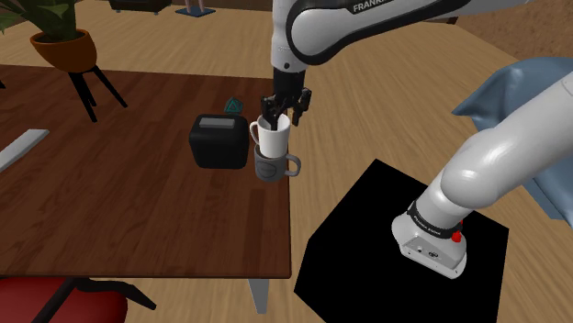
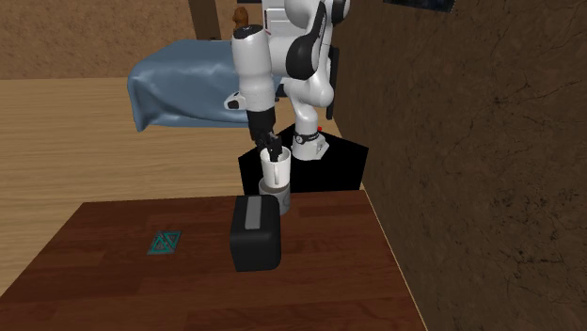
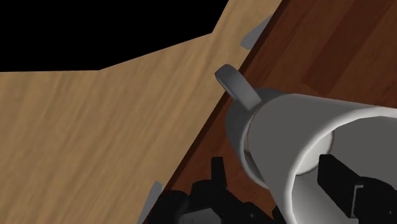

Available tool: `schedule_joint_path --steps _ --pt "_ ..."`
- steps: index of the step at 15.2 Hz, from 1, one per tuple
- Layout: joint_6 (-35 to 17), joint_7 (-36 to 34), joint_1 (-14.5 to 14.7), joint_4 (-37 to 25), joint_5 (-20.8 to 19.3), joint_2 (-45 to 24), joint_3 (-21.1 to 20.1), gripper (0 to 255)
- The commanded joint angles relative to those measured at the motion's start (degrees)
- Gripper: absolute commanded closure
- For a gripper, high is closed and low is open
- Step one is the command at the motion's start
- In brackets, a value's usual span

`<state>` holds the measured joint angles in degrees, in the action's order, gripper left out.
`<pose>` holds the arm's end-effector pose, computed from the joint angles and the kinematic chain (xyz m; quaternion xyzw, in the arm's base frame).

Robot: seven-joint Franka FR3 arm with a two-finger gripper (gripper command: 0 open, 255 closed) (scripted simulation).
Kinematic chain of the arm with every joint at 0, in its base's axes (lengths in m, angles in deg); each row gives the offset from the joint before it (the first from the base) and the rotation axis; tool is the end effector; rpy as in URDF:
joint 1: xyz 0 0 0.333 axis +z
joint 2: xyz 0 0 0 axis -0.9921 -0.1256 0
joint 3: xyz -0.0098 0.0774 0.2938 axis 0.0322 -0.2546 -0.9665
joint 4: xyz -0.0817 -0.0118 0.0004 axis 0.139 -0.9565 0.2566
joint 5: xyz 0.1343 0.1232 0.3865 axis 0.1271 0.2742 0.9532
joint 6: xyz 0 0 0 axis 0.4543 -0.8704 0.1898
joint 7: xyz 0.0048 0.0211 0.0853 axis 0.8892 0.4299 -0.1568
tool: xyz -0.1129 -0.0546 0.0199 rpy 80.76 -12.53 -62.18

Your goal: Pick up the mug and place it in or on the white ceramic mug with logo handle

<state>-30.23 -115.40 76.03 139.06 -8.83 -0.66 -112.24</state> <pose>0.4840 0.1591 0.4036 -0.9900 0.1371 0.0196 0.0275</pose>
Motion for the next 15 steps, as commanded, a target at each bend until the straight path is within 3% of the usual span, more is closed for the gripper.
schedule_joint_path --steps 1,4,8,15 --pt "-0.05 -0.01 0.01 0.04 0.00 -0.06 -0.02 0" --pt "0.03 0.01 0.00 0.00 0.01 -0.02 0.00 0" --pt "7.49 0.17 -0.33 -5.79 -0.14 1.66 0.99 0" --pt "7.49 0.17 -0.32 -5.79 -0.14 1.66 1.00 0"
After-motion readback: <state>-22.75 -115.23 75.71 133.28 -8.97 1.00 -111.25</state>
